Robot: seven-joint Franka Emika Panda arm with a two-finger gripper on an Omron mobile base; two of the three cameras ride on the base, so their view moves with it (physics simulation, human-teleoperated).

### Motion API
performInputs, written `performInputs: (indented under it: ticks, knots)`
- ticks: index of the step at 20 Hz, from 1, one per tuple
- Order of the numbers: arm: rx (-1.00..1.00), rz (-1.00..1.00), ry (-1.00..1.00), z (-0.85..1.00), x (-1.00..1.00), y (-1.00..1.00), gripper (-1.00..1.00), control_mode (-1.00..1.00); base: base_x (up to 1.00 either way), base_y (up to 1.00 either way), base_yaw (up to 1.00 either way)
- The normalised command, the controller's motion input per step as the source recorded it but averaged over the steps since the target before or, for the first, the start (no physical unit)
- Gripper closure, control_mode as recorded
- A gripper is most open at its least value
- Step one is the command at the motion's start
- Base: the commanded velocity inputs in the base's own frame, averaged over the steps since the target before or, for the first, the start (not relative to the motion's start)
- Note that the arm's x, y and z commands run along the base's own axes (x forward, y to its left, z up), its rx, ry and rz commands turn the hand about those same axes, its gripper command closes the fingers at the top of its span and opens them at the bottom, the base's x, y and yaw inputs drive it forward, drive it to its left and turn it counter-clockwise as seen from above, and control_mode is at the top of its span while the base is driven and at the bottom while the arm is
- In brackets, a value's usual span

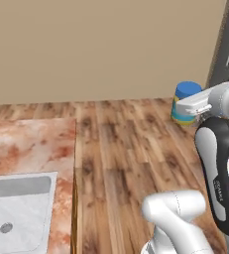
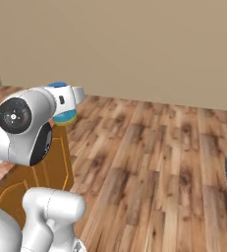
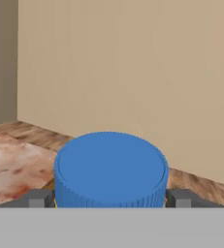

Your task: Move the mayonnaise and mustard from the cabinet to the dining counter.

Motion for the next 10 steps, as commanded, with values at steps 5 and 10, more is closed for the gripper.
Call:
performInputs:
  ticks: [5,10]
  knots:
    - [0.00,0.00,0.00,0.00,0.00,0.00,1.00,1.00,0.00,-0.08,0.43]
    - [0.00,0.00,0.00,0.00,0.00,0.00,1.00,1.00,0.10,-0.21,0.39]
